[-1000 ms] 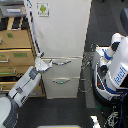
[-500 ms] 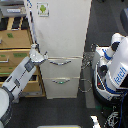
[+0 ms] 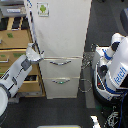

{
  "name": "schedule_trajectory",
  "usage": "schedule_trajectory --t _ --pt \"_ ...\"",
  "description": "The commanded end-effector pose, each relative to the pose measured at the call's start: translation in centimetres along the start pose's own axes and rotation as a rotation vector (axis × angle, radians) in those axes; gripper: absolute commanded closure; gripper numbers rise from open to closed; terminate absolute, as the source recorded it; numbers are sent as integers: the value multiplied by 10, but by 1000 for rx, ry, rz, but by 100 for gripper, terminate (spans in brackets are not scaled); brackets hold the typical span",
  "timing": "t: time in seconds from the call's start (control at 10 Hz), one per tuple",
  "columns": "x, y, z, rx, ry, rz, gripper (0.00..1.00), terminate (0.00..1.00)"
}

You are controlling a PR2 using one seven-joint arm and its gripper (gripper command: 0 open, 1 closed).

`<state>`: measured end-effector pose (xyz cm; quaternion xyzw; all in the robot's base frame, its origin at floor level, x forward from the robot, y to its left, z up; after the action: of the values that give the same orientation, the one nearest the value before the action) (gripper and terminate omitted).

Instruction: Opening the fridge

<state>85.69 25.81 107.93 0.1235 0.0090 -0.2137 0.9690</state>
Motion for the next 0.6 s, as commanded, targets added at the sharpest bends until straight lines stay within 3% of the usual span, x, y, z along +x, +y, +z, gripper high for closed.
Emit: schedule_trajectory --t 0.1,0.3,0.6 --pt "33 49 -7 -201 37 60 0 0" --pt "48 53 -5 -283 26 38 0 0" --pt "54 56 -4 -302 23 44 0 0"
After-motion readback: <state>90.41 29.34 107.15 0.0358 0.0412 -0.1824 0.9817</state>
